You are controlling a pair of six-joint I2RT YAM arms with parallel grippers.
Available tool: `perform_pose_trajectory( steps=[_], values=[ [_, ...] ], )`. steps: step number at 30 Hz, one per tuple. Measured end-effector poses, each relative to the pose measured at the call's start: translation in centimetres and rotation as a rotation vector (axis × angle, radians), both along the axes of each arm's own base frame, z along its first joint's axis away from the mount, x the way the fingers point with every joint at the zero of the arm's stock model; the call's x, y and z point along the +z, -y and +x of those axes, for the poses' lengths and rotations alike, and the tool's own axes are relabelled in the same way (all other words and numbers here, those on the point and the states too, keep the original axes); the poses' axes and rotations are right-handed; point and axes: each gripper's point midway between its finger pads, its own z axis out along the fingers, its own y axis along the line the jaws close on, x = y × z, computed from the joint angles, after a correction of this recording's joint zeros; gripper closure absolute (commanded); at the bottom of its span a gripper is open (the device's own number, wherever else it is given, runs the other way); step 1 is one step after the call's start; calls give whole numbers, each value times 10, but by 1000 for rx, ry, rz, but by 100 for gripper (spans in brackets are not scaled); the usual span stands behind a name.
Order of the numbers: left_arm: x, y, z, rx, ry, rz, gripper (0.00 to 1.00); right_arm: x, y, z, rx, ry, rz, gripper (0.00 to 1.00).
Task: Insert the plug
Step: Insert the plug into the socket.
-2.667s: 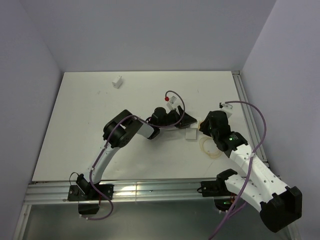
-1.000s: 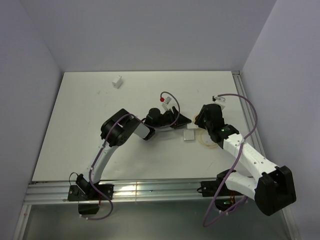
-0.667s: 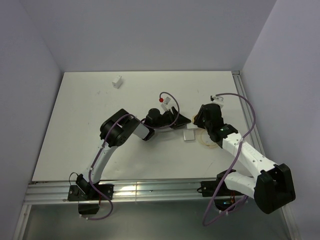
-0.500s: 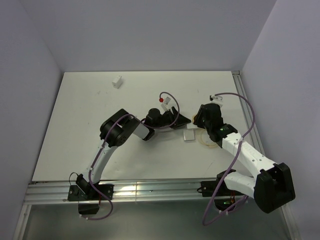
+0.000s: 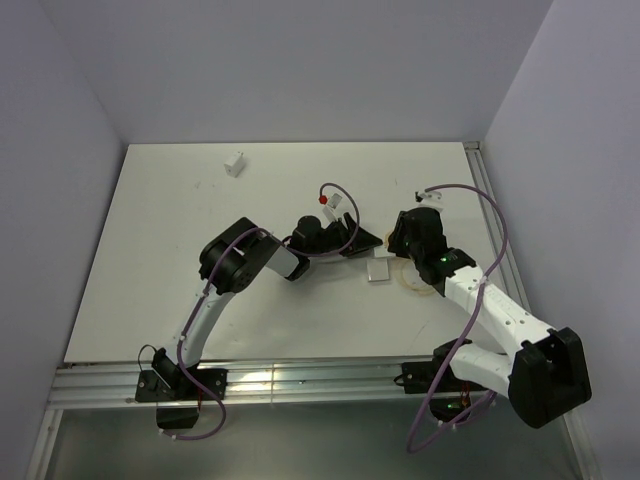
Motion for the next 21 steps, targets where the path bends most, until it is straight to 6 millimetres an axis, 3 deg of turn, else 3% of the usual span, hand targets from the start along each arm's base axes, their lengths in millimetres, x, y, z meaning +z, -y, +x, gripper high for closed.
perform_pose_trajectory(
  steps=[21],
  values=[
    [0,0,0,0,-3,0,100,1,-12,0,61,16,-33,100]
  ],
)
